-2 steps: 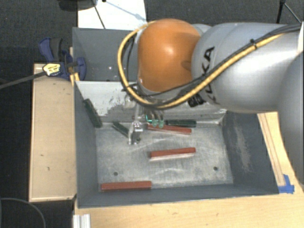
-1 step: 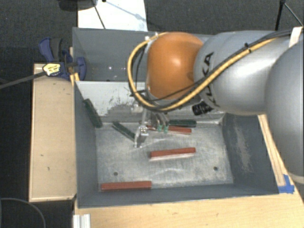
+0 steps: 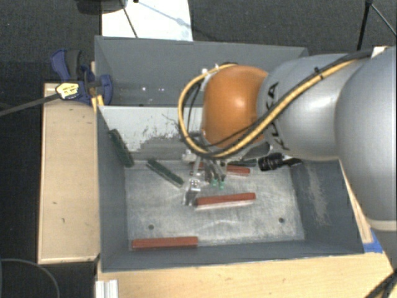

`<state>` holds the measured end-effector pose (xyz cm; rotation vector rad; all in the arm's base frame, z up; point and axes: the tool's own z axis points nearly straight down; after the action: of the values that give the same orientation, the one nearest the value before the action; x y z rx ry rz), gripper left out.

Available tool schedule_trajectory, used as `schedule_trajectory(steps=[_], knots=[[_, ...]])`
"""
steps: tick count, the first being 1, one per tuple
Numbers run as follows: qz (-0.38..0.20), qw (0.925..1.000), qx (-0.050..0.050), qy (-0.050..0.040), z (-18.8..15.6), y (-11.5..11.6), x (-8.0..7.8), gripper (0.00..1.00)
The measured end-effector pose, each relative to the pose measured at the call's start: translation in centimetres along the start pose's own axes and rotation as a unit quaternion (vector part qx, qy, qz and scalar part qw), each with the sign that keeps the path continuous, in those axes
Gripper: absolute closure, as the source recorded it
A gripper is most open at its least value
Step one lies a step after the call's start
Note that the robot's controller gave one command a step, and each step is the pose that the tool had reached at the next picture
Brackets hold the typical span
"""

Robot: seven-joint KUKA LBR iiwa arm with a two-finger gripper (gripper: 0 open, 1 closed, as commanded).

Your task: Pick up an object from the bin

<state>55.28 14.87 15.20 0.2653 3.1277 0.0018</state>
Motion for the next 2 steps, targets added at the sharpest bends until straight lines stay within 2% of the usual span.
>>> schedule_trajectory(steps=[1,2], knots=[[-0.086,0.9963,-0.002,-0.0033,6.45,-0.26,-1.55,1.00],[-0.085,0.9963,-0.002,-0.0033,6.45,-0.26,-1.54,1.00]])
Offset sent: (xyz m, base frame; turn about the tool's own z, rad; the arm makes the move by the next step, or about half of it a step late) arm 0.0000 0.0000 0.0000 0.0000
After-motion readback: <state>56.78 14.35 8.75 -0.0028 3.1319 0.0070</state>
